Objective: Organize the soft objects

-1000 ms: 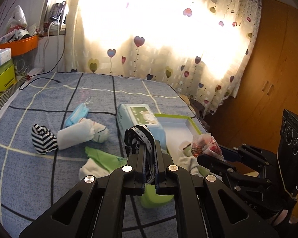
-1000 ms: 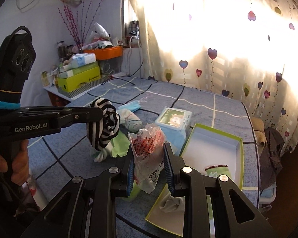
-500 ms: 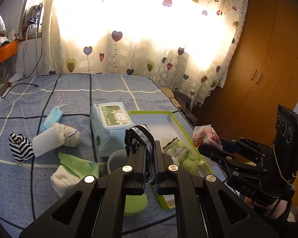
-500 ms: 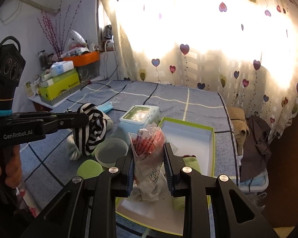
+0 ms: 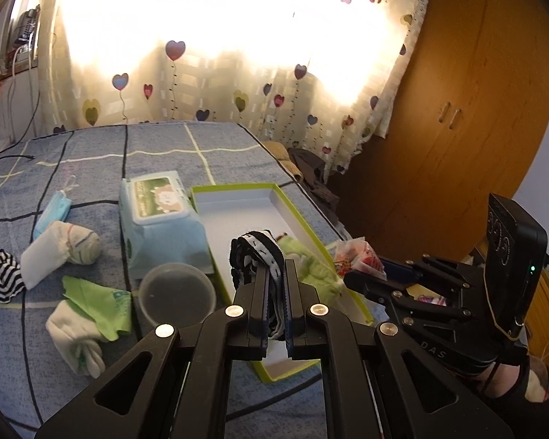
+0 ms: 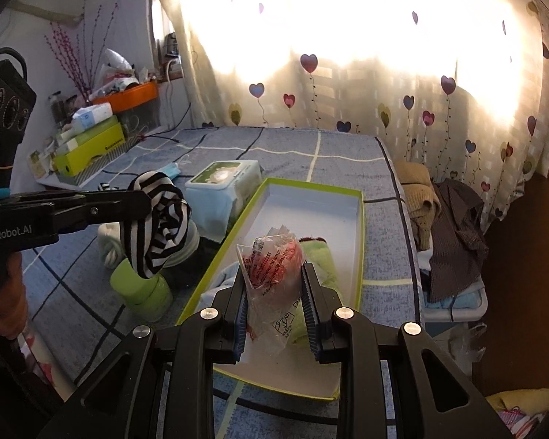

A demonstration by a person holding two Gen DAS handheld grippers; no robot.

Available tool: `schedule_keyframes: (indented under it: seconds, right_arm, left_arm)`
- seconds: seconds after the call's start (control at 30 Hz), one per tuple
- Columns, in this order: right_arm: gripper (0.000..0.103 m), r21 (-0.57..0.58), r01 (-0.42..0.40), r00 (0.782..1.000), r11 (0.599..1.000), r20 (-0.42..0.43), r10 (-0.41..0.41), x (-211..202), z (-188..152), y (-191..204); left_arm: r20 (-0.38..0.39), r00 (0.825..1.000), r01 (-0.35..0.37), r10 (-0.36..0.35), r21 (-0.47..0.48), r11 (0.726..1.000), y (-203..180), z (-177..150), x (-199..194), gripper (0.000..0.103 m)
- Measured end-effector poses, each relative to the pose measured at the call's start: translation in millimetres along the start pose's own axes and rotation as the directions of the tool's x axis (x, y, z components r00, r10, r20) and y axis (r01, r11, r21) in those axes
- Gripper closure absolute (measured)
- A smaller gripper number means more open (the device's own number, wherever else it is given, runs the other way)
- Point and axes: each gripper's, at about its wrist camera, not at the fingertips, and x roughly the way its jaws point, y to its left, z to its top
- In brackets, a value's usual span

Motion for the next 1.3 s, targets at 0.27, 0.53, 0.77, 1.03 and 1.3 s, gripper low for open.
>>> schedule_keyframes:
  seconds: [0.27,0.53,0.77,1.03,1.3]
  right_arm:
    - [0.078,0.017,0.004,0.999,1.000,-0.039,-0.003,1,-16,-7]
    - [0.078,0.025,-0.002,0.995,1.000,-0.100,0.005,11,-32,-12]
    - [0.078,0.041,-0.013,0.989,0.999,-0.149,0.019,30,-40,-18]
    - [0.078,0.043,-0.016,0.989,0.999,-0.149,0.022,48,-29,-29]
    - [0.078,0.045,-0.010,0.990,0.999,-0.141,0.016,67,-13,-40]
  left_arm:
    - [-0.069,0.996,0.053,-0.051,0.032,0.998,-23,-14,16,0.096]
    - [-0.181,0.980,0.086,-0.077,0.043,0.995,-38,-35,42,0.097]
    - [-0.256,0.966,0.036,-0.030,0.018,0.999,-31,-37,69,0.096]
    - [-0.273,0.962,-0.017,0.017,0.006,1.000,-20,-27,97,0.097]
    - [-0.263,0.964,-0.049,0.044,-0.012,0.999,-5,-9,121,0.097]
